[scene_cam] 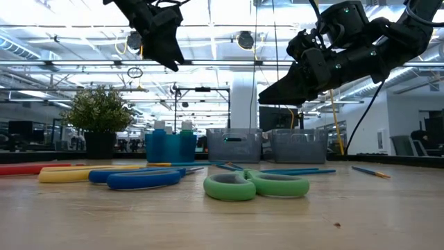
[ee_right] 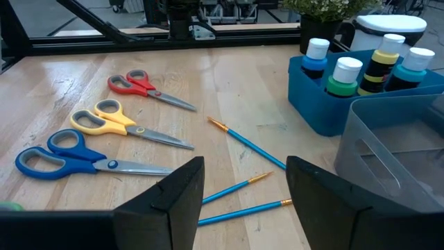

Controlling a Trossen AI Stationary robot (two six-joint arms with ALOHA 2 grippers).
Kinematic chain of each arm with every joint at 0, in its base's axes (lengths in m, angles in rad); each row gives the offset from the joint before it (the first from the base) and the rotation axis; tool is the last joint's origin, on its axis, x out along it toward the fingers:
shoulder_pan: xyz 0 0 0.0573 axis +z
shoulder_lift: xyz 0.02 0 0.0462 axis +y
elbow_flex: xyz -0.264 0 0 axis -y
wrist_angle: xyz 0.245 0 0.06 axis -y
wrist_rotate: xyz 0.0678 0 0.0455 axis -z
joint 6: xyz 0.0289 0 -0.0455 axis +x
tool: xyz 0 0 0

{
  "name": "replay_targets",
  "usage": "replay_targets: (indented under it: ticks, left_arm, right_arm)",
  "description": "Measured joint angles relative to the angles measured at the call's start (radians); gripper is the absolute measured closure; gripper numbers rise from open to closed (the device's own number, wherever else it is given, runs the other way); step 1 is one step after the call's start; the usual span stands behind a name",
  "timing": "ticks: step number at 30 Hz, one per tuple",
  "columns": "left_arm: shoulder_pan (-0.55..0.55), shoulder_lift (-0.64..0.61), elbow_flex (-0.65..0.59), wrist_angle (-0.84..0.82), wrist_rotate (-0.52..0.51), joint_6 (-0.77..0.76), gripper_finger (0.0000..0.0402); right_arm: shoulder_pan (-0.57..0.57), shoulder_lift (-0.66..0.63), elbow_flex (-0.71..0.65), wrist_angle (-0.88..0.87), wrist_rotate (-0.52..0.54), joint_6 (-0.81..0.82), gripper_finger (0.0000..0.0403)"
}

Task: Pick & Place Paint Supplies
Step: Put the red scissors into the left black bin

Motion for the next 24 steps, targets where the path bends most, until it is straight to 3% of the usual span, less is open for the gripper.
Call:
replay_targets:
  ticks: [13,24]
  left_arm:
    - [-0.031,0.0,0.0,0.018,-0.001,0.0,0.0121]
    - [-0.034,0.0,0.0,0.142,-0.001,-0.005,0.0121]
  right_arm:
    - [0.0,0.0,0.0,0.0,0.0,0.0,0.0206]
    - [0.0,0.0,0.0,0.014,0.0,0.0,0.0206]
